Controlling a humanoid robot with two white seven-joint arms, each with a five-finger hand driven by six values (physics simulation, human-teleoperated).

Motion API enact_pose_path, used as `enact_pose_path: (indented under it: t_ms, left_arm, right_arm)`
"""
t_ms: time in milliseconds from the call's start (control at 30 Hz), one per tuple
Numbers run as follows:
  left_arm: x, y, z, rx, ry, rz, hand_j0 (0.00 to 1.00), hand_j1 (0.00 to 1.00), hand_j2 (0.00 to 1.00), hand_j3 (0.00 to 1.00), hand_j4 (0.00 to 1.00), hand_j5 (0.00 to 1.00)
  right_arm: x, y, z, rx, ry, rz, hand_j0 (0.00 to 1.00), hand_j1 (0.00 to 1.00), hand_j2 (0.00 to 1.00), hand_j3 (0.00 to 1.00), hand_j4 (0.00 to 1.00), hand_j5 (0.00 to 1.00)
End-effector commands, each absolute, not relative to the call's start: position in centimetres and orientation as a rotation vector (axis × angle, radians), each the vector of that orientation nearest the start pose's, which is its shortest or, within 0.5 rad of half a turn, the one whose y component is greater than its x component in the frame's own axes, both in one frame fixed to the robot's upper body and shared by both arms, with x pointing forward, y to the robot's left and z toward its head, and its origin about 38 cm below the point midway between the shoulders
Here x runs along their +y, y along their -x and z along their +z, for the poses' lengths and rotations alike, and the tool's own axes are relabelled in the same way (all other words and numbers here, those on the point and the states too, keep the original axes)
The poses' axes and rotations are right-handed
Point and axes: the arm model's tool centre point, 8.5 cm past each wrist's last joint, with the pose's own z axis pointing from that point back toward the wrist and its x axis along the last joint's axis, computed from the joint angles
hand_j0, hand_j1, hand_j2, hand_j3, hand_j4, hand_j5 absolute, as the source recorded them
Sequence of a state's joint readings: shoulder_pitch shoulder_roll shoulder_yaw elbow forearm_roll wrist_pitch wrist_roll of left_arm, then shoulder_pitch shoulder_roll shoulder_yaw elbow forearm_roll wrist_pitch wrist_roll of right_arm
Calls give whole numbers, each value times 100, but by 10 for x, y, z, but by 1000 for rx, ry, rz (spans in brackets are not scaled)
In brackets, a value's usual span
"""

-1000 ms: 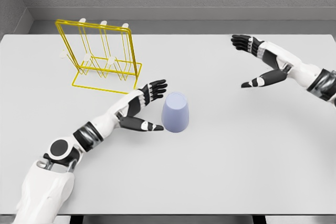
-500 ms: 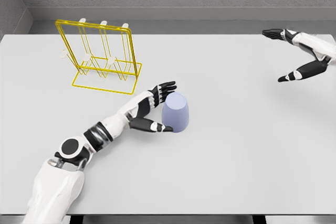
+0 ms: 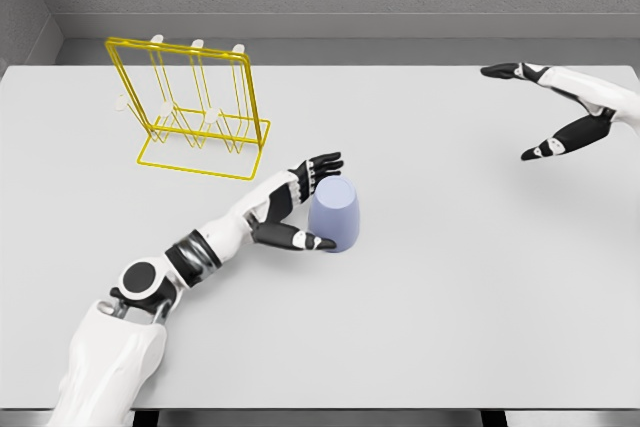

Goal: Place the cup on the cup holder with both arms

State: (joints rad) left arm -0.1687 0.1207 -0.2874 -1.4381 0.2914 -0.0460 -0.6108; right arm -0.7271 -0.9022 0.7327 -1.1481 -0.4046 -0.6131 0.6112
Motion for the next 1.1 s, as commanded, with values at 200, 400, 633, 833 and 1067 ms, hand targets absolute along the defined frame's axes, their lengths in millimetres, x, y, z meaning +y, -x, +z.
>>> enact_pose_path:
  t_ms: [200,400,633,833,1067]
  left_arm:
    - [137,-377,74,-1488,735,-650,100,100,100,100,100,100]
    - [135,-377,75,-1490,739,-650,100,100,100,100,100,100]
    - [129,-375,74,-1486,755,-652,73,73,73,73,73,73]
    - [129,-375,74,-1485,755,-652,48,48,48,48,48,48]
    - [130,-376,75,-1486,753,-651,43,43,43,43,43,43]
  right_arm:
    - [-386,-450,223,-1594,-34,1401,100,100,100,100,100,100]
    - [-398,-453,217,-1571,-11,1370,100,100,100,100,100,100]
    - [-396,-453,216,-1572,-15,1371,100,100,100,100,100,100]
    - [-396,-453,216,-1573,-16,1370,100,100,100,100,100,100]
    - [-396,-454,217,-1573,-14,1371,100,100,100,100,100,100]
